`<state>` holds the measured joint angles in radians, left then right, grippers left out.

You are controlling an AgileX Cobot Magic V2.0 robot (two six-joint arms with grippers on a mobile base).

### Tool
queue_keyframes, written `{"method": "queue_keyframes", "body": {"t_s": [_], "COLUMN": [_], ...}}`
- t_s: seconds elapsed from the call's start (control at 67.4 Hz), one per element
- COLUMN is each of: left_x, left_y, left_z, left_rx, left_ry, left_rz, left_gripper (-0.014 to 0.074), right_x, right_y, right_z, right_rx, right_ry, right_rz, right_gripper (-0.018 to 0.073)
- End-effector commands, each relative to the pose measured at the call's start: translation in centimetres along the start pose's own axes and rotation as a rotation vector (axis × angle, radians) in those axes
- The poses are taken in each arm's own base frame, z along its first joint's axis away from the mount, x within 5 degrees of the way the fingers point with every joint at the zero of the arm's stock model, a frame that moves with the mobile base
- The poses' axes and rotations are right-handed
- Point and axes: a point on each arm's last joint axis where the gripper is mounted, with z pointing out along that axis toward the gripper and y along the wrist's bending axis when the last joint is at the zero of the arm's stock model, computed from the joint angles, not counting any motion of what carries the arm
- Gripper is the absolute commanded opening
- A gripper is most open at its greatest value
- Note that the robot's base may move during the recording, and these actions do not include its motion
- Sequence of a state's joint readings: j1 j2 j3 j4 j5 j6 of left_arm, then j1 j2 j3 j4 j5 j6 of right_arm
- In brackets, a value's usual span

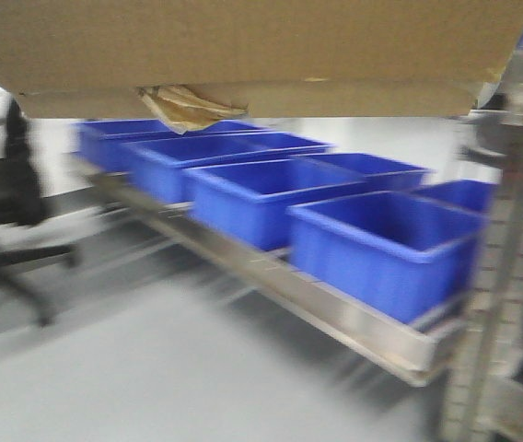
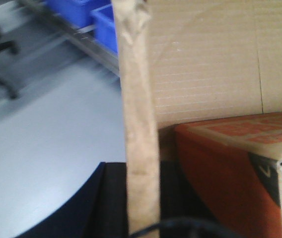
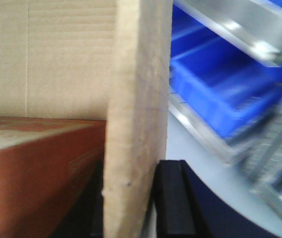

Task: Stack two boxes on right shelf middle
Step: 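Drive to the metal shelf and raise the boxes above its middle level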

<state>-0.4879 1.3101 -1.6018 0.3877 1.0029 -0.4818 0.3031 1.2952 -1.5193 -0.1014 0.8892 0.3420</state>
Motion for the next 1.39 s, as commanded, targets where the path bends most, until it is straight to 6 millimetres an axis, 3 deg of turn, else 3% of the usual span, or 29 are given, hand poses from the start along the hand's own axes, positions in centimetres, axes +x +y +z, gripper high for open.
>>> {"method": "queue_keyframes", "body": {"t_s": [0.0,1.38], "left_x": [-0.50,-0.50], "left_y": [0.07,0.08], "left_z": [-0.94,-0.94], "left_rx": [0.017,0.015], "left_ry": [-0.051,-0.051], "left_rz": [-0.002,-0.001], "left_gripper": [-0.0111,-0.0111], "right_x": [-0.81,-0.81], "right_y": [-0.50,-0.50], "right_z": [-0.52,-0.52], "right_rx": [0.027,0.027], "right_ry": [-0.079,-0.079], "right_rz": [-0.007,-0.007], "right_gripper": [-0.0162,-0.0162]}}
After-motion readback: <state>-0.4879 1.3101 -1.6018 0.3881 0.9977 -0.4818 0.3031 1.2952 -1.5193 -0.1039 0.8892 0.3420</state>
